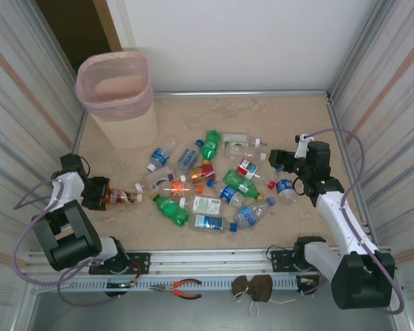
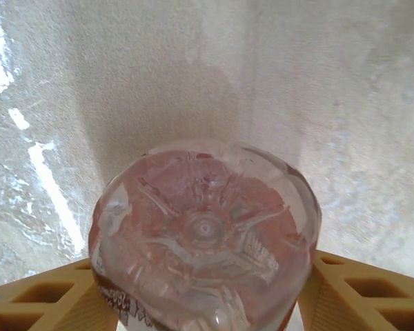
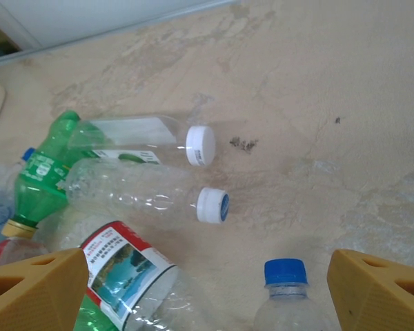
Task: Put the plastic bottles in the bin
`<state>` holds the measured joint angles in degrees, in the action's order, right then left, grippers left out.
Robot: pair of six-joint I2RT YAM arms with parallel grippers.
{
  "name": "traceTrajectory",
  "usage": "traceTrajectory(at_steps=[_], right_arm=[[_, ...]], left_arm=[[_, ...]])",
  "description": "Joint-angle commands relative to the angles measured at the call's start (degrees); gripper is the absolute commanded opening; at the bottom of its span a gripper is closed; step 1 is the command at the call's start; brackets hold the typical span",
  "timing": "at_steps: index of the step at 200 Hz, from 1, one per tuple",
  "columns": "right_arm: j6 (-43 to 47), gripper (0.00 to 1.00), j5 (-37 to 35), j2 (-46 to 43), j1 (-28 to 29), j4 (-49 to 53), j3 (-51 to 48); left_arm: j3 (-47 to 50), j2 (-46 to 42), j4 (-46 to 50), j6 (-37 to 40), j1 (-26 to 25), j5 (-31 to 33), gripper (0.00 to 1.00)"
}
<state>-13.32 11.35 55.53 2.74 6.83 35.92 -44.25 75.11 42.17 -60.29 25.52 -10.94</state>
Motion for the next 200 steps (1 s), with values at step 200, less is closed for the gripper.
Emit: traceTrajectory(at_steps=[200], right_arm=[[1.5,0.88,-2.0,-9.8,2.1,10.9,10.7]], left_arm=[[-26.5,-16.4,-11.1,31.6,-12.2,-11.8,0.45]])
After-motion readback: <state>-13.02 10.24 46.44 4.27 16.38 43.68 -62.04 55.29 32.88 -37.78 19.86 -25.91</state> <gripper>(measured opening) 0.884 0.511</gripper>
